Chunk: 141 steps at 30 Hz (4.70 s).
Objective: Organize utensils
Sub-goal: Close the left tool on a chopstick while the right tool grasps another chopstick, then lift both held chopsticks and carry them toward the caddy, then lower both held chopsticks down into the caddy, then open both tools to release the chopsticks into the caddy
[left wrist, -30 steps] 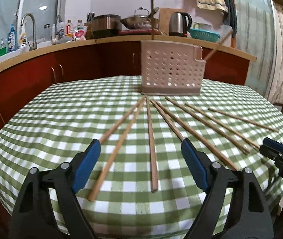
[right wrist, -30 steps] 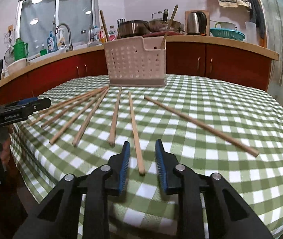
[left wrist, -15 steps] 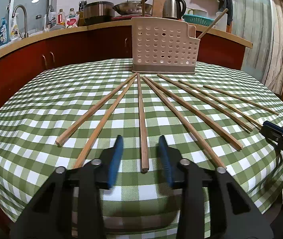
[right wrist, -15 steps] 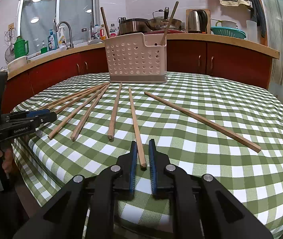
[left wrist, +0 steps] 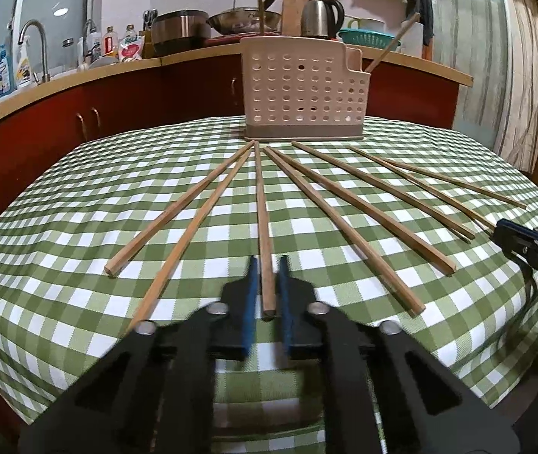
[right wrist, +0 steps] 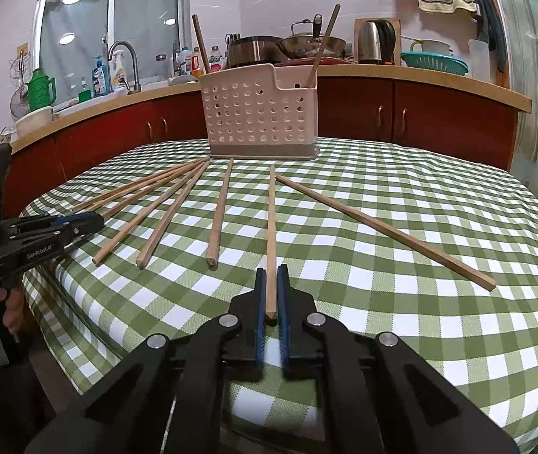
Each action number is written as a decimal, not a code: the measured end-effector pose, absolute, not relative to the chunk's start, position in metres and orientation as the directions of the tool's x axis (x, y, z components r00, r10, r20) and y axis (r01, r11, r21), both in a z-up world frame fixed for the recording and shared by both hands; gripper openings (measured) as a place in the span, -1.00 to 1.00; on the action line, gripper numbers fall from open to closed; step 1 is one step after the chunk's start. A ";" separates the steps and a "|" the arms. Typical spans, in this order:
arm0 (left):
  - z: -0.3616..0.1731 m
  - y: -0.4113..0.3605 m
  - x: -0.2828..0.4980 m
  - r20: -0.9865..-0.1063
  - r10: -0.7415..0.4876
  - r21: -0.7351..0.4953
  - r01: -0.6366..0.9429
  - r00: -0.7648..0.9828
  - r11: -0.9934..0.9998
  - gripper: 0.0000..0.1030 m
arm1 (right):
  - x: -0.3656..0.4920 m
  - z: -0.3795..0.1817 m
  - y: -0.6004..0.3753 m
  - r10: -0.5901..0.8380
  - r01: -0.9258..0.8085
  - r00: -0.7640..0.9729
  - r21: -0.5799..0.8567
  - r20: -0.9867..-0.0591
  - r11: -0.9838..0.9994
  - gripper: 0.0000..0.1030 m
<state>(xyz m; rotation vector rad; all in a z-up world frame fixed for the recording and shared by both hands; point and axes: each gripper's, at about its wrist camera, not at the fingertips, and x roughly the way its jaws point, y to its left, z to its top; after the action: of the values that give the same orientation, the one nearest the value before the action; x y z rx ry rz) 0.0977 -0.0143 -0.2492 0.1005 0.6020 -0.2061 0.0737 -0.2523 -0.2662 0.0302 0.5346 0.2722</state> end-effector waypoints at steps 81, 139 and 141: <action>-0.012 -0.009 0.136 -0.221 -0.273 0.004 0.281 0.936 0.960 -0.87 | 0.105 -0.049 -0.254 0.275 -0.261 0.956 0.131 -0.104 0.956 -0.88; -0.060 -0.033 0.281 -0.250 -0.271 -0.029 0.273 0.929 0.962 -0.51 | 0.240 -0.100 -0.246 0.264 -0.238 0.934 0.130 -0.242 0.962 -0.34; -0.061 -0.031 0.280 -0.248 -0.261 -0.026 0.263 0.933 0.964 -0.24 | 0.238 -0.099 -0.246 0.260 -0.235 0.937 0.130 -0.232 0.963 -0.18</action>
<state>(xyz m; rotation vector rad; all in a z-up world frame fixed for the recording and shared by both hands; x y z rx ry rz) 0.2800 -0.0308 -0.0615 0.0074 0.2525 -0.2682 0.2376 -0.2456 -0.0985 0.1007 0.2505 0.2530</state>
